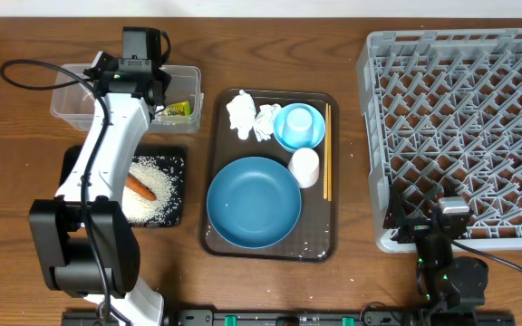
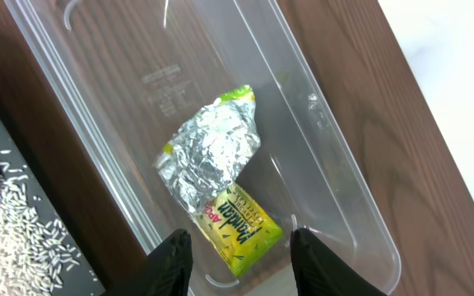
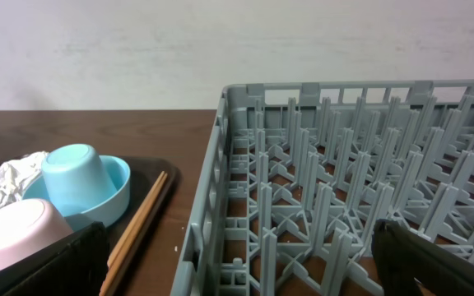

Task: Sort waste into correct bins and load items into the dishwasher rack
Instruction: 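Carry the wrapper and foil left and drop them into the clear bin, then return the left gripper to the brown tray and grasp the white tissue, then carry the tissue left and drop it into the clear bin, then grasp the remaining tissue on the brown tray and drop it in the bin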

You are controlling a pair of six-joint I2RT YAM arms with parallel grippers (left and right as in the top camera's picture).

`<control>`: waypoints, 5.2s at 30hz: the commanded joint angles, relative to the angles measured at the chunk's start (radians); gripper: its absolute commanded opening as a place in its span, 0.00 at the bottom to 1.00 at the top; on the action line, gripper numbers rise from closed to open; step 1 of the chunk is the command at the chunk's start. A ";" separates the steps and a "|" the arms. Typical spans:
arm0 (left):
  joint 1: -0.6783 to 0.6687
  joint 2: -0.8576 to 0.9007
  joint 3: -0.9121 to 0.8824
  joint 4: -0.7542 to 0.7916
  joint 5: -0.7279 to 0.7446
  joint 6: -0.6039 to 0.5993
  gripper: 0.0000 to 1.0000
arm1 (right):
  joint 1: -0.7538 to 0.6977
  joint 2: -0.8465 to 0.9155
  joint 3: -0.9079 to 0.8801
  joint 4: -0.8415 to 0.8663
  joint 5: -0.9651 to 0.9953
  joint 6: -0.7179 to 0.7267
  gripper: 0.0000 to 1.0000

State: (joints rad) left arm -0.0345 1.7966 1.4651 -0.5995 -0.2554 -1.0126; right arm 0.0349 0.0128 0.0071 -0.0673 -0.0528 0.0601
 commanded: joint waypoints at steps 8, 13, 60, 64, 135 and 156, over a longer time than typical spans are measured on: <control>-0.051 -0.098 0.012 0.107 0.437 0.507 0.45 | 0.003 -0.003 -0.002 -0.004 0.000 0.010 0.99; -0.164 -0.089 0.012 0.126 0.506 0.748 0.58 | 0.003 -0.003 -0.002 -0.004 0.000 0.010 0.99; -0.363 0.291 0.011 0.138 0.445 0.927 0.45 | 0.003 -0.003 -0.002 -0.004 0.000 0.010 0.99; -0.362 0.291 0.011 0.136 0.438 0.927 0.40 | 0.003 -0.003 -0.002 -0.004 0.000 0.010 0.99; -0.098 0.055 0.011 0.052 0.428 0.600 0.61 | 0.003 -0.003 -0.002 -0.004 0.000 0.010 0.99; -0.300 0.317 0.011 0.098 0.246 0.770 0.62 | 0.003 -0.002 -0.002 -0.004 0.000 0.010 0.99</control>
State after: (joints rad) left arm -0.3370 2.0880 1.4685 -0.5106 0.0216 -0.2790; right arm 0.0349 0.0128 0.0071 -0.0673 -0.0528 0.0601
